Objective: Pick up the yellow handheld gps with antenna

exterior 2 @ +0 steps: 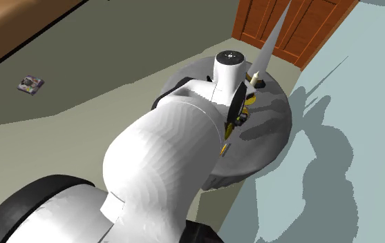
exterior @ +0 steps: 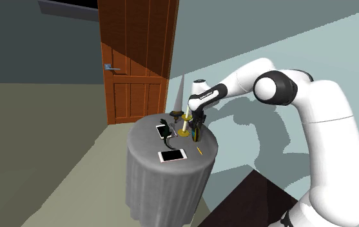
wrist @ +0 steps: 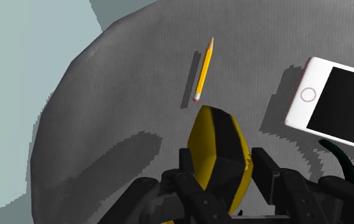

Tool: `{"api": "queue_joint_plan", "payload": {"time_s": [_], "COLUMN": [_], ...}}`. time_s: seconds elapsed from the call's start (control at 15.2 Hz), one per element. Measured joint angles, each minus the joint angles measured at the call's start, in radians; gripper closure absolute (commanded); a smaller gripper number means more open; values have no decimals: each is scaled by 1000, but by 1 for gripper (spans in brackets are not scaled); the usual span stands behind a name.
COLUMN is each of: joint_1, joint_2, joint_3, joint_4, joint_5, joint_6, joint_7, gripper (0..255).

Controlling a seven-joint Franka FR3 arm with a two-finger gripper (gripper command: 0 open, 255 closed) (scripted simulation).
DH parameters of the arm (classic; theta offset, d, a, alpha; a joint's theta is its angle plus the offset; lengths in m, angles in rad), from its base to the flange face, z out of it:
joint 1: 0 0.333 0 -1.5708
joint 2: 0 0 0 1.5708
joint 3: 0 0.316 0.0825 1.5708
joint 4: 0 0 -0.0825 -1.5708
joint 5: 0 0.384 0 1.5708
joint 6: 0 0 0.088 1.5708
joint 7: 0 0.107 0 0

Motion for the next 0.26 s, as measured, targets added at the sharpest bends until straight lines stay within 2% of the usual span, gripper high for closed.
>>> {"api": "queue_joint_plan", "payload": {"time_s": [0.26], "joint_1": [-1], "joint_2": [-29], "joint_3": [1], "joint_4": [2], "joint_5": [2], "joint_6": [-31], "joint_7": [-7], "gripper": [255]}}
